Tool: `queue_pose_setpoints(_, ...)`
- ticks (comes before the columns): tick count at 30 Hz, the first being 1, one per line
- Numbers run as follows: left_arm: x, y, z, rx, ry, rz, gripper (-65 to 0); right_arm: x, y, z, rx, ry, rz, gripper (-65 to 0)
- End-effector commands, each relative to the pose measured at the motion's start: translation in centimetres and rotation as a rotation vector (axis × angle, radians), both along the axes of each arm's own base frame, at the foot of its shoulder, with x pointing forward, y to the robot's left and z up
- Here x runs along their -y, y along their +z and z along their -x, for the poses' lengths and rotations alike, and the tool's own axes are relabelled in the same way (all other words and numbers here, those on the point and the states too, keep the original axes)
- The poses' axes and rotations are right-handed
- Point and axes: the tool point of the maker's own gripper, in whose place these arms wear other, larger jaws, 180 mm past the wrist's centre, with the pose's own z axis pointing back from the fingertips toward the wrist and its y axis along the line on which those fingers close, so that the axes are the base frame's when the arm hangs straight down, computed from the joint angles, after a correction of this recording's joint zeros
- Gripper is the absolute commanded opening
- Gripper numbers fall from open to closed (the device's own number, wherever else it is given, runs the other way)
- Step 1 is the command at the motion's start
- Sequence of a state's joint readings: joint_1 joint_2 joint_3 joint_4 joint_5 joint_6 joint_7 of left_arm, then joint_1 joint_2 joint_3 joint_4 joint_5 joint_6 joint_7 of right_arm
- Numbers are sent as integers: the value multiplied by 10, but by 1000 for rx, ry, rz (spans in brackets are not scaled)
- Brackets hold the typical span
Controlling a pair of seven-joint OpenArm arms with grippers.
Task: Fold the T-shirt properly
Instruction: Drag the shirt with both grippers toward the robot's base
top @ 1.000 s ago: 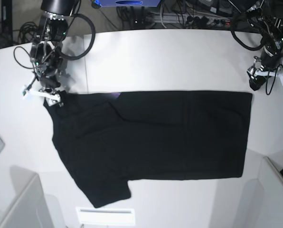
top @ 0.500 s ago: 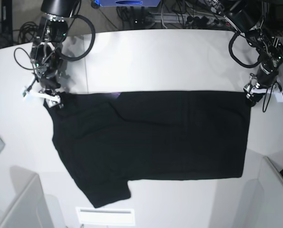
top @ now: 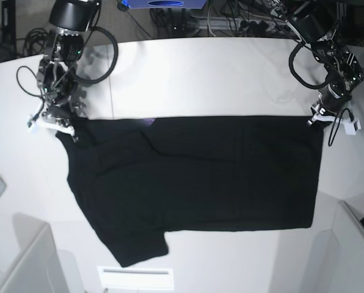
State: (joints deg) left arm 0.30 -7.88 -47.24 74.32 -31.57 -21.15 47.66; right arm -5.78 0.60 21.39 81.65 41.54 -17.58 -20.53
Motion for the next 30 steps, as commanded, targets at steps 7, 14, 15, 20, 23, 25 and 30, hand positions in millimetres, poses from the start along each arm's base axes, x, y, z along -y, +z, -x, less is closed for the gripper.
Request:
queue_pose_setpoints(7,-28,22,11,-12,-13,-113,-650,0,27,-4,45,6,6,-650)
queue_pose_setpoints(14,-32,25,42,-78,-45,-165,-650,9,43,25,37,-38,49,-650)
queue_pose_setpoints(15,-30,25,48,-103,-58,-164,-650,10,44,32,33,-35,57,-650)
queue_pose_setpoints(20,-27,30,65,-139,-87,-196,-650,9,40,67,-14,-26,77,-650)
queue_pose_setpoints(23,-23,33,70,-145,-107,-216,-650,10,37,81,-40,-23,83,-650)
queue_pose_setpoints(25,-22,34,76,-154,-117,-227,-650,10,35,89,-53,-20,87,-650)
queue_pose_setpoints(30,-15,30,95,-188,-129,-231,-650,11,38,104,-70,-14,102,-650)
